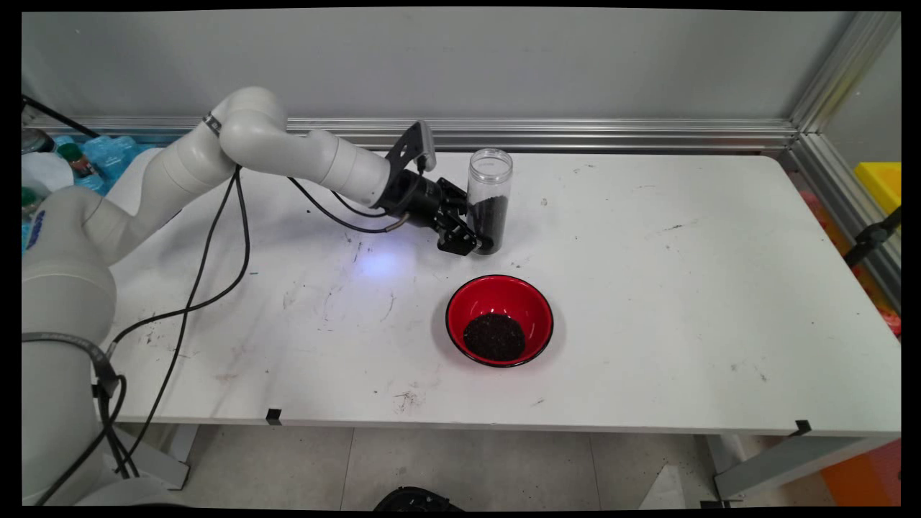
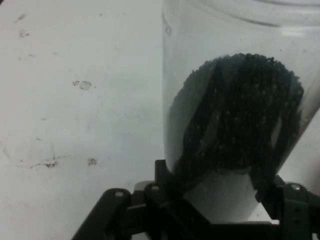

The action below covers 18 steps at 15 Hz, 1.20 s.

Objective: Place the picked object on the table

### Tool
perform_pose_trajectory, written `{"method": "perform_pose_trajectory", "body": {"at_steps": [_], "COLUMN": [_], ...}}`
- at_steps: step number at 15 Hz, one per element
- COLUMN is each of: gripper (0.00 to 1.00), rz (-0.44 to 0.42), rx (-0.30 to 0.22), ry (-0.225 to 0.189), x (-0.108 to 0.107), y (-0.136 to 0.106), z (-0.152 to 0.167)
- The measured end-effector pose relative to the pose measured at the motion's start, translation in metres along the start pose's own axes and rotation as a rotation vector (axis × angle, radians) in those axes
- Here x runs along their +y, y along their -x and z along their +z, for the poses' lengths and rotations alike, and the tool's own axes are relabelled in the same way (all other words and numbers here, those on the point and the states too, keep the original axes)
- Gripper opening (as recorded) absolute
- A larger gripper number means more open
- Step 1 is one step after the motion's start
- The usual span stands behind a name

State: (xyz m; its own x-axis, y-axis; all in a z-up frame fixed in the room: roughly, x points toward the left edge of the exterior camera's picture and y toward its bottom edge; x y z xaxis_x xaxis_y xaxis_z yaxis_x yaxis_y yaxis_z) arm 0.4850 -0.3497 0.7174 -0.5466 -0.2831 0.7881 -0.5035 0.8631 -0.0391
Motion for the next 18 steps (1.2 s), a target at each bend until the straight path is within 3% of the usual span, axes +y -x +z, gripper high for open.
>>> {"method": "perform_pose_trajectory", "body": {"at_steps": [14,15,18], "gripper": [0.0,1.0,1.0], "rz": [0.034,0.035,0.039], "rx": [-0.001,-0.001,-0.005], "ry": [0.006,0.008,0.014], "x": [-0.001,-0.001,0.0], "y": [0.011,0.012,0.015], "z": [0.019,0.02,0.02]}}
